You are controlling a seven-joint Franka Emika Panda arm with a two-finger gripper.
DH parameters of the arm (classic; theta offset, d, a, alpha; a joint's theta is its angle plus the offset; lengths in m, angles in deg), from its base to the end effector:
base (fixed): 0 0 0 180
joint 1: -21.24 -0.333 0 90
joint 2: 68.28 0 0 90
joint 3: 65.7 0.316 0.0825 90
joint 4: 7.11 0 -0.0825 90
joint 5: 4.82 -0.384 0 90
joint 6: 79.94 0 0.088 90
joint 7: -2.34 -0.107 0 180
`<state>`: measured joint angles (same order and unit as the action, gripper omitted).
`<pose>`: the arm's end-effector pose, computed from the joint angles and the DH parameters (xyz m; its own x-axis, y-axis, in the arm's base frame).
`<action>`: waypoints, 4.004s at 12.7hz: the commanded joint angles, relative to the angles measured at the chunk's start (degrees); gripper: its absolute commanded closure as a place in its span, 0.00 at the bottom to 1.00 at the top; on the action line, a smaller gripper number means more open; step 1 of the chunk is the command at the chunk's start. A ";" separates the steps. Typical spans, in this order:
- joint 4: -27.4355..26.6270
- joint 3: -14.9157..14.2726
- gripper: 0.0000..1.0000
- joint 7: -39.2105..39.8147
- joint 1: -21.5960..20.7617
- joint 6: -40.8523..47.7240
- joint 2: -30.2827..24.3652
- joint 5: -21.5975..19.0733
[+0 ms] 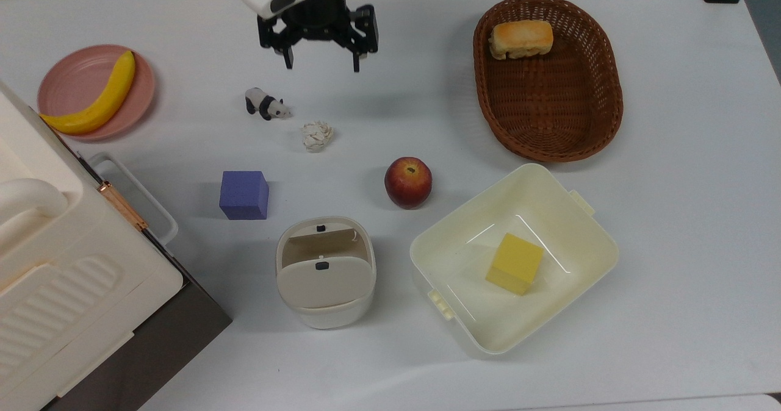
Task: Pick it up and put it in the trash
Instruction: 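Lower the gripper onto the white paper ball and close it, then lift the paper ball and carry it over the white trash bin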
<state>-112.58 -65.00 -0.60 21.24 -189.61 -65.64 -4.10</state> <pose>0.5784 0.0061 0.4994 0.9990 -0.0349 0.0278 -0.0352 -0.9993 0.0100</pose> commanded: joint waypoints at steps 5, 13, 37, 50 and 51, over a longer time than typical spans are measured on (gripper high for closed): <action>-6.33 0.97 0.00 -0.40 1.49 -6.17 2.09 3.49; -6.15 0.97 0.00 -1.10 0.96 -11.26 12.38 6.93; 9.30 0.97 1.00 -1.28 1.49 -10.65 14.23 7.98; 22.59 1.05 0.96 -15.59 2.72 -25.59 23.19 3.94; 23.03 1.23 0.97 -16.47 2.81 -25.68 23.19 3.77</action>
<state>-92.23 -64.30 -13.32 23.96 -214.83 -43.74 -0.07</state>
